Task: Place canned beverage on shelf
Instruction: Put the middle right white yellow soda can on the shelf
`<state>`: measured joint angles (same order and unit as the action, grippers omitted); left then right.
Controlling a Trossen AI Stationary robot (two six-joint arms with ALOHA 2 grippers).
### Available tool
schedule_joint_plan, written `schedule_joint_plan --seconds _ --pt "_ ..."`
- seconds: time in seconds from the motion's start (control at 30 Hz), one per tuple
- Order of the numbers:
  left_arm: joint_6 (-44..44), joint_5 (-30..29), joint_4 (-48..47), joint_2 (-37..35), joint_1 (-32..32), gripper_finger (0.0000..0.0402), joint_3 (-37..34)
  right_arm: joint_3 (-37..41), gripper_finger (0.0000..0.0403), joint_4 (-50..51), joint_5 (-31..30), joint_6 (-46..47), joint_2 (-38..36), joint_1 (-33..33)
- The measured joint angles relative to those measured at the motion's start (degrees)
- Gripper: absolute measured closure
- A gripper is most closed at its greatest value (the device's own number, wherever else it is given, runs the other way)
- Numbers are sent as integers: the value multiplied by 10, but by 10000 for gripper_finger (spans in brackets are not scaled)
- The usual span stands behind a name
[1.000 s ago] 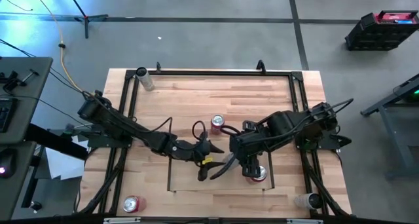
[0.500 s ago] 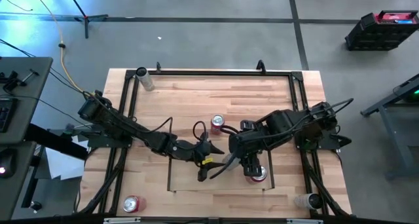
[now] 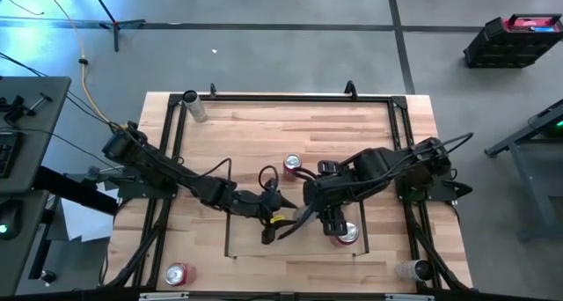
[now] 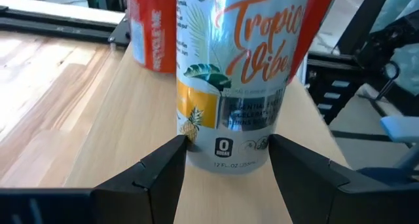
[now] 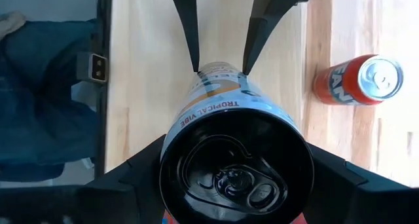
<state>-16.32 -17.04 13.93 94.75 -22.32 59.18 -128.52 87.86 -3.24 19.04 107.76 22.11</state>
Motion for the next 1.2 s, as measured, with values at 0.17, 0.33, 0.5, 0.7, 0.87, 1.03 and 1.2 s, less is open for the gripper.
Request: schedule_joint_plan --seconds 0.17,0.33,0.5,0.7,0.87,1.03,1.2 --pt "0 2 -6 -2 2 193 0 0 152 -9 -1 -22 3 0" --pt "-1 0 -11 -2 2 193 0 1 135 -20 -2 -25 4 -4" --pt "-6 2 -21 -2 1 193 0 1 130 -34 2 -27 11 -13" --pt "-11 4 -37 -2 1 193 0 0 129 -32 2 -28 21 -13" --pt "-9 18 -46 -2 5 193 0 0 128 -37 0 -40 25 -11" --pt "-5 41 -72 -25 11 193 1 0 117 -31 3 -46 26 -11" --pt "16 41 -69 -57 9 192 1 -1 100 -32 1 -56 26 -11"
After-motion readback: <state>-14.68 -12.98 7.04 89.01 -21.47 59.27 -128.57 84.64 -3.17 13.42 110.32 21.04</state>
